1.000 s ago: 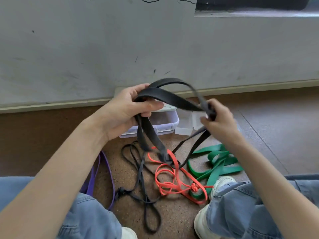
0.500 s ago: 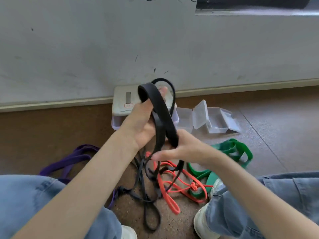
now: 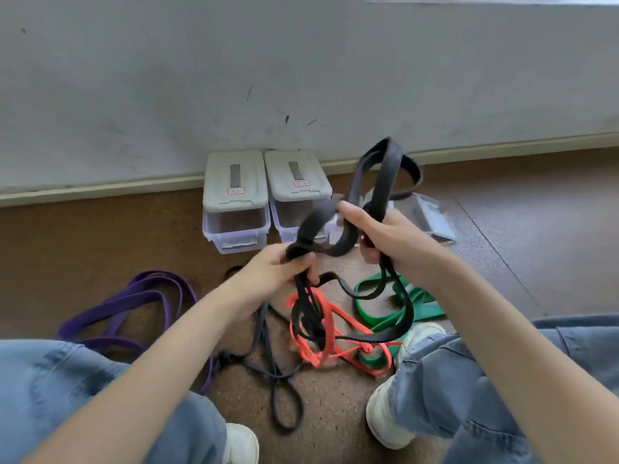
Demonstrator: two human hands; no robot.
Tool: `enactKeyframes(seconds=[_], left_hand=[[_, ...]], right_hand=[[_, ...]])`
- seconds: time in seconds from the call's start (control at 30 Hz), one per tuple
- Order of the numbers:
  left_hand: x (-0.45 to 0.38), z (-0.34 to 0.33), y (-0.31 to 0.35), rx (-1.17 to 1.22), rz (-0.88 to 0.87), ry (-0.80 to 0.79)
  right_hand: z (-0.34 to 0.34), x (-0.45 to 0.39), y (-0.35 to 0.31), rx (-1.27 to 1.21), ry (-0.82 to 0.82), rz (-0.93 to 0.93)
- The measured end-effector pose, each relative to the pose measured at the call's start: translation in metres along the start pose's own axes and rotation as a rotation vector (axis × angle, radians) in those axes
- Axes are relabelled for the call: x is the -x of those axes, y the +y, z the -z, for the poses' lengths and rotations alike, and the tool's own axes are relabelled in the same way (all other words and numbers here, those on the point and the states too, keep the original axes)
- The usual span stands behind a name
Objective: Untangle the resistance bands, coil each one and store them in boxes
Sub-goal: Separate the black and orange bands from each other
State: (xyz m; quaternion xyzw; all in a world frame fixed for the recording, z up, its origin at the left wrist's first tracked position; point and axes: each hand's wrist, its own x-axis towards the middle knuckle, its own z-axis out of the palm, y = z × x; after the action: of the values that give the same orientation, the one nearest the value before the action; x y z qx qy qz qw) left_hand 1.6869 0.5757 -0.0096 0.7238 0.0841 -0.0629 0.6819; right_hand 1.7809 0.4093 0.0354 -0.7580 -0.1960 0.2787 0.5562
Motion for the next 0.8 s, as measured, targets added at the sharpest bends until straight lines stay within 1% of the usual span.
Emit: enactKeyframes(seconds=[0.07,0.1,0.13,0.17,0.23,0.3,0.37,0.4,0.47,0.53,0.57,0.7,0.8], left_hand=[[-0.004,0.005,0.025,0.381,-0.041,0.131],[-0.006,0.008,0.036,0.568,-0.055,0.164],[-0.008,0.010,0.044,0.712,-0.062,0.184],[-0.009,0.012,0.050,0.783,-0.052,0.199],[-0.007,0.013,0.054,0.799,0.014,0.227],[-0.005,0.015,0.050,0.769,0.085,0.270],[-0.002,0.019,0.049,0.719,0.097,0.304],[-0.001,0.020,0.051,0.737,0.077,0.309],[-0.002,0.020,0.057,0.922,0.012,0.261],[-0.002,0.014,0.064,1.126,-0.031,0.182],[-0.002,0.010,0.068,1.196,-0.035,0.153],[-0.003,0.011,0.081,1.522,-0.082,0.091],[-0.004,0.020,0.084,1.503,-0.050,0.120]], right_hand=[[-0.008,0.005,0.006,0.069,-0.154,0.002],[-0.013,0.007,0.010,0.093,-0.179,0.019],[-0.016,0.007,0.014,0.114,-0.162,0.037],[-0.018,0.005,0.017,0.133,-0.115,0.049],[-0.016,0.000,0.022,0.236,0.007,0.042],[-0.010,-0.004,0.023,0.339,0.074,0.043],[-0.005,-0.005,0.024,0.357,0.131,0.040],[-0.004,-0.006,0.024,0.399,0.140,0.051],[-0.012,-0.006,0.023,0.509,0.088,0.087],[-0.024,-0.005,0.025,0.516,0.008,0.112],[-0.028,-0.005,0.026,0.500,0.006,0.119],[-0.025,-0.007,0.029,0.537,0.168,0.108],[-0.025,-0.007,0.036,0.510,0.263,0.111]])
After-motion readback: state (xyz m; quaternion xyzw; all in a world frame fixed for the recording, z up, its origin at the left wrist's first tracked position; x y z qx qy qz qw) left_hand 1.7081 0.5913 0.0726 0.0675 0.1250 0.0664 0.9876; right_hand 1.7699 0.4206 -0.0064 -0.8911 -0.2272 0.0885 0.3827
